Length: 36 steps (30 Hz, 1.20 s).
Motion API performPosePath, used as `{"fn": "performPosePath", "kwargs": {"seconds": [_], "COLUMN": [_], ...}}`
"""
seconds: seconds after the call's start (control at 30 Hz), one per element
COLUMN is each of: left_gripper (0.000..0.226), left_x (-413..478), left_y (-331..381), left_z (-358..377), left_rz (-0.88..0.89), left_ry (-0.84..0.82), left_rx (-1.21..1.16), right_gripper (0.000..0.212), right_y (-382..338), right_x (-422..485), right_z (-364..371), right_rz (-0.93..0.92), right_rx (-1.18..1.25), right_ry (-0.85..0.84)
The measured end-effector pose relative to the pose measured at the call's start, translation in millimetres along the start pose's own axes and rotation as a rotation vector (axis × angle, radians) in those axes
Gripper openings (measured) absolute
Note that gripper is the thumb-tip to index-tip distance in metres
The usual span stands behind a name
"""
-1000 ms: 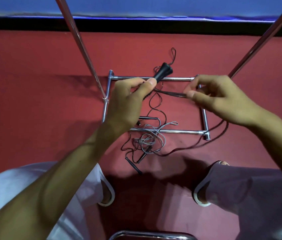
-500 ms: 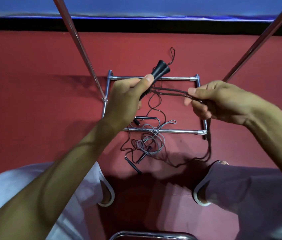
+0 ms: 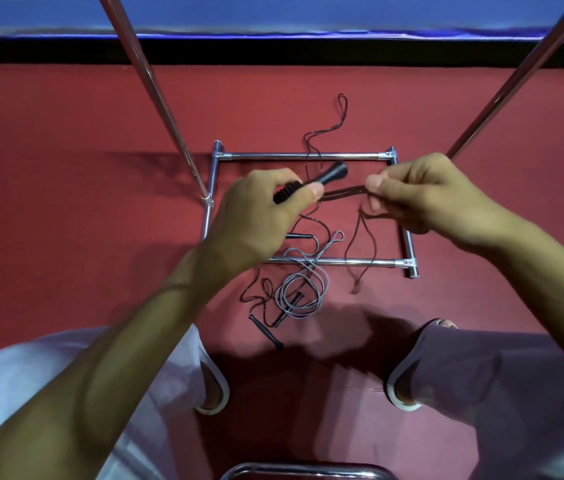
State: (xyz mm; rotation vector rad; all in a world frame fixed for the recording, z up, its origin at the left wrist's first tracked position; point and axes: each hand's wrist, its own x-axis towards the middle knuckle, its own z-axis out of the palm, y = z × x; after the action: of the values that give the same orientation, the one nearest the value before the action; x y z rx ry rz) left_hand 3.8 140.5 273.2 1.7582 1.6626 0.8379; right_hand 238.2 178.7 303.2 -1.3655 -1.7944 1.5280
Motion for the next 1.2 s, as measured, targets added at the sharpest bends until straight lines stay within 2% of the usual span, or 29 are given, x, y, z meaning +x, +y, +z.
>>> {"fn": "performPosePath", "kwargs": {"seconds": [0.13, 0.2, 0.3, 0.43, 0.53, 0.7, 0.8, 0.83, 0.97, 1.07, 1.2], "left_gripper": [0.045, 0.049, 0.053, 0.06, 0.054, 0.053, 0.053, 0.056, 0.07, 0.065, 0.064], "left_x": [-3.6, -6.9, -12.6, -16.6, -17.7, -13.9, -11.2, -10.9, -11.3, -10.8, -12.6], "left_y": [5.3, 6.7, 7.3, 10.0, 9.8, 9.2, 7.1, 5.3, 3.1, 7.5, 15.8], "left_z": [4.9, 12.7, 23.4, 29.5, 28.3, 21.4, 14.0, 12.7, 7.0, 1.6, -3.5], "left_rz": [0.032, 0.019, 0.055, 0.099, 0.093, 0.106, 0.06, 0.049, 0.028, 0.023, 0.043], "left_ry": [-0.127, -0.198, -0.272, -0.286, -0.219, -0.208, -0.297, -0.336, -0.494, -0.58, -0.631], "left_rx": [0.294, 0.434, 0.55, 0.538, 0.481, 0.431, 0.353, 0.32, 0.133, -0.133, -0.416], "right_gripper": [0.03, 0.031, 0.032, 0.036, 0.033, 0.032, 0.015, 0.012, 0.024, 0.021, 0.018], "right_y": [2.4, 6.0, 8.7, 3.2, -1.7, -4.6, -7.3, -7.3, -4.0, -1.6, 7.2], "right_x": [4.8, 5.4, 5.3, 2.5, 1.9, -3.7, -7.3, -7.5, -5.2, -3.2, 6.5], "right_z": [-2.8, 2.5, 14.8, 26.4, 23.1, 4.4, -4.9, -6.0, -8.2, -10.7, -8.3], "right_rz": [0.389, 0.535, 0.6, 0.471, 0.386, 0.118, -0.018, -0.059, -0.173, -0.258, -0.255], "right_rx": [0.422, 0.511, 0.521, 0.46, 0.422, 0.071, -0.105, -0.123, -0.081, -0.098, 0.032], "right_ry": [-0.049, -0.09, -0.127, -0.202, -0.242, -0.288, -0.292, -0.281, -0.164, -0.148, -0.172]}}
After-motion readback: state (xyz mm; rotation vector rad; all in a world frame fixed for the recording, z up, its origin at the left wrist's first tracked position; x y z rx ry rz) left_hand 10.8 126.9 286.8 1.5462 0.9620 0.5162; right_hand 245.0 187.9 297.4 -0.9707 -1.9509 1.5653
